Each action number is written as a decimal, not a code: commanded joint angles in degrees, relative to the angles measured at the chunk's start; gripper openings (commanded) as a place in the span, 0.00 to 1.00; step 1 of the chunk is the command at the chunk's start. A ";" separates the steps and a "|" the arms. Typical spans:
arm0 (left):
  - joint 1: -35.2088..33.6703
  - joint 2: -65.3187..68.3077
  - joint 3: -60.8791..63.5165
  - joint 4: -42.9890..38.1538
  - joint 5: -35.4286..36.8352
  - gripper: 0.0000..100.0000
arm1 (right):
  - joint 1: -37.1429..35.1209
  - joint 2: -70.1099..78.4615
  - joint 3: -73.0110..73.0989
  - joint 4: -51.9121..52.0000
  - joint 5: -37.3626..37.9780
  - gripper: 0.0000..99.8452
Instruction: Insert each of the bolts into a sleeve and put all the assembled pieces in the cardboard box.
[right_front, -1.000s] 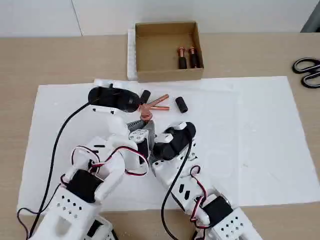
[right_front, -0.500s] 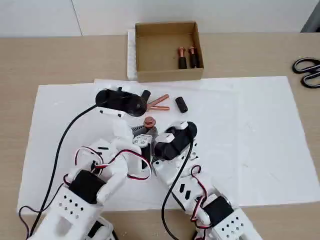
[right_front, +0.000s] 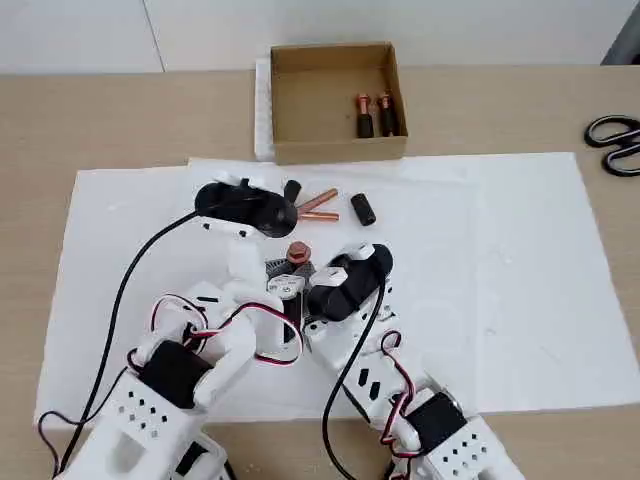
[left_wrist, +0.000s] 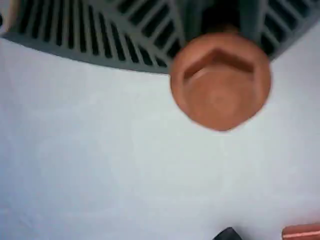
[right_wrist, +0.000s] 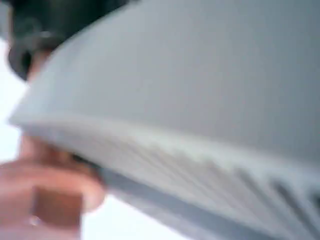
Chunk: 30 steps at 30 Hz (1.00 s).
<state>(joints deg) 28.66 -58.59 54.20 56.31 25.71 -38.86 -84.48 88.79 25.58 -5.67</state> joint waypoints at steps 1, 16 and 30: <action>0.35 -0.53 -0.22 1.41 -0.53 0.01 | 0.04 -1.10 -0.53 -0.48 -0.44 0.00; 1.76 -0.79 -0.57 1.32 -0.53 0.06 | 0.04 -1.10 -0.53 -0.48 -0.44 0.00; 1.32 -0.97 -9.36 9.14 -0.53 0.12 | 0.22 -1.10 -0.44 -0.31 -0.44 0.00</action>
<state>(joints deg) 30.07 -58.68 49.01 63.87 25.63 -38.68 -84.48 88.79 25.58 -5.76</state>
